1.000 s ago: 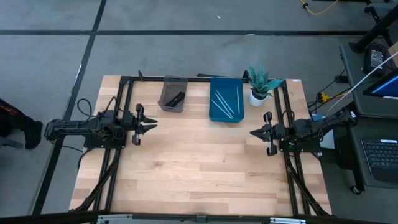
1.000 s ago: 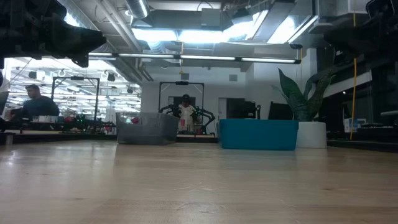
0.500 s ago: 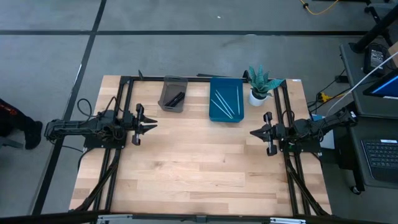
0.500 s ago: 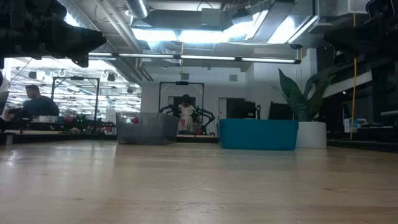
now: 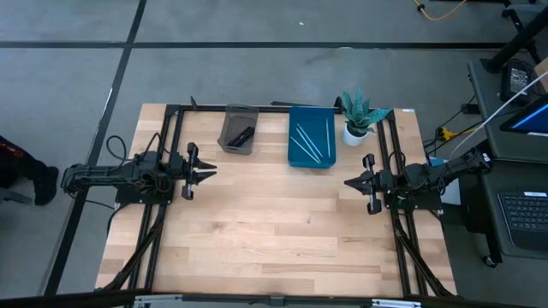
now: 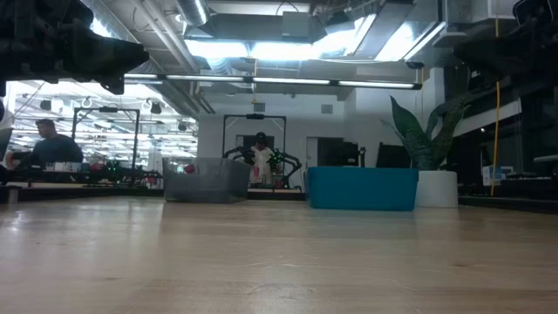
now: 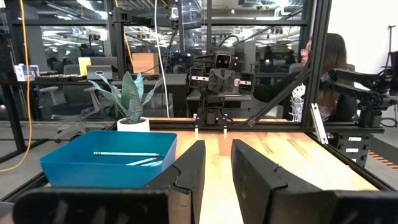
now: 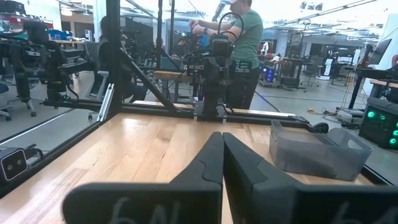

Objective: Sort pens & pencils
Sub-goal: Return to Home Position

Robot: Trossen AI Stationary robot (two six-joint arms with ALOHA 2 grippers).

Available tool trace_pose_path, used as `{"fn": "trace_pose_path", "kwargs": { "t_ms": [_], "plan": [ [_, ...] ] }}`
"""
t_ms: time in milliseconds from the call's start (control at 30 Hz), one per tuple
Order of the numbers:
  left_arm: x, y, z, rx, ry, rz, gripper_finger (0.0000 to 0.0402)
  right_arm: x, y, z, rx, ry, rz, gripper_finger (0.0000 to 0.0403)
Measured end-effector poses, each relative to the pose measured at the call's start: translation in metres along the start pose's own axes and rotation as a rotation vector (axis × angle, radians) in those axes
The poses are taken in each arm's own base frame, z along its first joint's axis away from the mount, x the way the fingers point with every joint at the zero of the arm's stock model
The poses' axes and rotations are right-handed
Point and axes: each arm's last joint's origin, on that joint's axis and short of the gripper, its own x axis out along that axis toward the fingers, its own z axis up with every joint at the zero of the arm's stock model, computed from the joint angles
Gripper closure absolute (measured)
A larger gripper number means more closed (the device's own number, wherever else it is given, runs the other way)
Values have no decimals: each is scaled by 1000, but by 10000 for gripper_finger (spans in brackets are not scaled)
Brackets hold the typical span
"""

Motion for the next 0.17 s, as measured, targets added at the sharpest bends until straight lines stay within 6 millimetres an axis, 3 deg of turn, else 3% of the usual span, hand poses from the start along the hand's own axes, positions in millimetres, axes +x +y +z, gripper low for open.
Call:
{"fn": "trace_pose_path", "kwargs": {
  "t_ms": [167],
  "plan": [
    [0, 0, 0, 0, 0, 0, 329, 0, 0, 0, 0, 0, 0, 397]
  ]
}}
